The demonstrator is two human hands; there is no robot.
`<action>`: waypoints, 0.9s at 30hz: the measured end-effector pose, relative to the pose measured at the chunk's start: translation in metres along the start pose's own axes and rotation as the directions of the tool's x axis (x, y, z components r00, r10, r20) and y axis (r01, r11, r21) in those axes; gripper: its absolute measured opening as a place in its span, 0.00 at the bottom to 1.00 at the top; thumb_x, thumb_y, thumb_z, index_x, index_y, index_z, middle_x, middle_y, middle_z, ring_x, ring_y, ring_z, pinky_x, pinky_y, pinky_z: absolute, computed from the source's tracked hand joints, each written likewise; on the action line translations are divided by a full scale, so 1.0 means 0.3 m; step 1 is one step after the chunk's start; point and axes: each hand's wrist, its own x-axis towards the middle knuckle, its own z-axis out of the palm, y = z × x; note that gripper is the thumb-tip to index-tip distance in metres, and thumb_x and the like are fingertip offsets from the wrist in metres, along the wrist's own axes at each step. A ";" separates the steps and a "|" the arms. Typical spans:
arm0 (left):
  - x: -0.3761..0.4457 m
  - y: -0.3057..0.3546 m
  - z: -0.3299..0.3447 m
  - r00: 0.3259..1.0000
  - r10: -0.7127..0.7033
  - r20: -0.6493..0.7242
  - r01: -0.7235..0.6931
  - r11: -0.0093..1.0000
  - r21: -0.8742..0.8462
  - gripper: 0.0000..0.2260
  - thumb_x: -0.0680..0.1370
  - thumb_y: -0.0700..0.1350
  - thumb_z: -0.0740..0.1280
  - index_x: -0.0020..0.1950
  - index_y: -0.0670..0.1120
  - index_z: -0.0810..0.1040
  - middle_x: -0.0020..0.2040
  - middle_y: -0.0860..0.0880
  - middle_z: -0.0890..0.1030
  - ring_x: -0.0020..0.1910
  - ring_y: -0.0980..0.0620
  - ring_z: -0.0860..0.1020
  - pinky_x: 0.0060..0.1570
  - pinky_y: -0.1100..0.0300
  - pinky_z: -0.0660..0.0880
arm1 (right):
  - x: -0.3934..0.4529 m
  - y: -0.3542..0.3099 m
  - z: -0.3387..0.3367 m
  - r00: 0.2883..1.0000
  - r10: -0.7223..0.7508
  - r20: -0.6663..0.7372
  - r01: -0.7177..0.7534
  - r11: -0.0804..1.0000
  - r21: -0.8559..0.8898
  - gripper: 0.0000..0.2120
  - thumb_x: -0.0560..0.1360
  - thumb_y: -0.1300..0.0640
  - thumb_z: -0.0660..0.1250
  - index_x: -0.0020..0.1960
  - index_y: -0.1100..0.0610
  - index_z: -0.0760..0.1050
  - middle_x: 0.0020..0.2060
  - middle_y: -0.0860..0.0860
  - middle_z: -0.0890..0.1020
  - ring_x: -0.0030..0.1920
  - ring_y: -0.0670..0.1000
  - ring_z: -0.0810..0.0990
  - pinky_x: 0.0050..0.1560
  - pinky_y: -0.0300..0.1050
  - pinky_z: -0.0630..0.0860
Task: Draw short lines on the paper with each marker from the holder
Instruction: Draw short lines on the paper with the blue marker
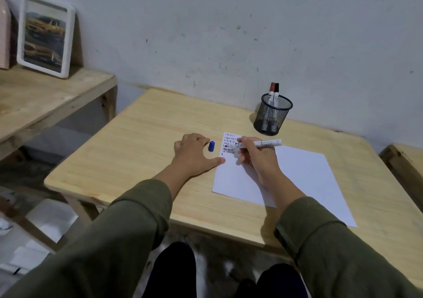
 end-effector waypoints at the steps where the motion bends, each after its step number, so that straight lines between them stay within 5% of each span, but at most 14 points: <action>1: 0.000 -0.001 0.000 1.000 0.003 -0.003 -0.003 1.000 -0.003 0.24 0.66 0.67 0.67 0.54 0.54 0.75 0.65 0.54 0.70 0.69 0.53 0.62 0.65 0.53 0.57 | 0.000 0.003 -0.005 1.000 0.005 0.000 -0.005 0.999 -0.031 0.07 0.76 0.62 0.66 0.48 0.67 0.76 0.27 0.56 0.76 0.21 0.49 0.72 0.26 0.40 0.72; 6: -0.003 -0.002 -0.001 1.000 0.008 0.000 -0.008 1.000 0.013 0.29 0.66 0.68 0.66 0.61 0.53 0.73 0.67 0.54 0.69 0.70 0.53 0.61 0.66 0.53 0.56 | 0.001 0.016 -0.017 0.999 -0.048 0.004 0.047 0.949 -0.312 0.10 0.75 0.58 0.66 0.47 0.67 0.78 0.28 0.56 0.79 0.22 0.51 0.75 0.24 0.40 0.71; 27: -0.003 0.003 -0.003 1.000 -0.003 0.010 0.003 0.999 0.038 0.33 0.67 0.68 0.65 0.65 0.52 0.71 0.69 0.53 0.68 0.71 0.53 0.60 0.67 0.53 0.56 | -0.003 0.019 -0.014 0.999 -0.045 0.011 0.046 0.959 -0.280 0.08 0.73 0.59 0.68 0.45 0.65 0.81 0.29 0.59 0.77 0.25 0.51 0.75 0.27 0.40 0.73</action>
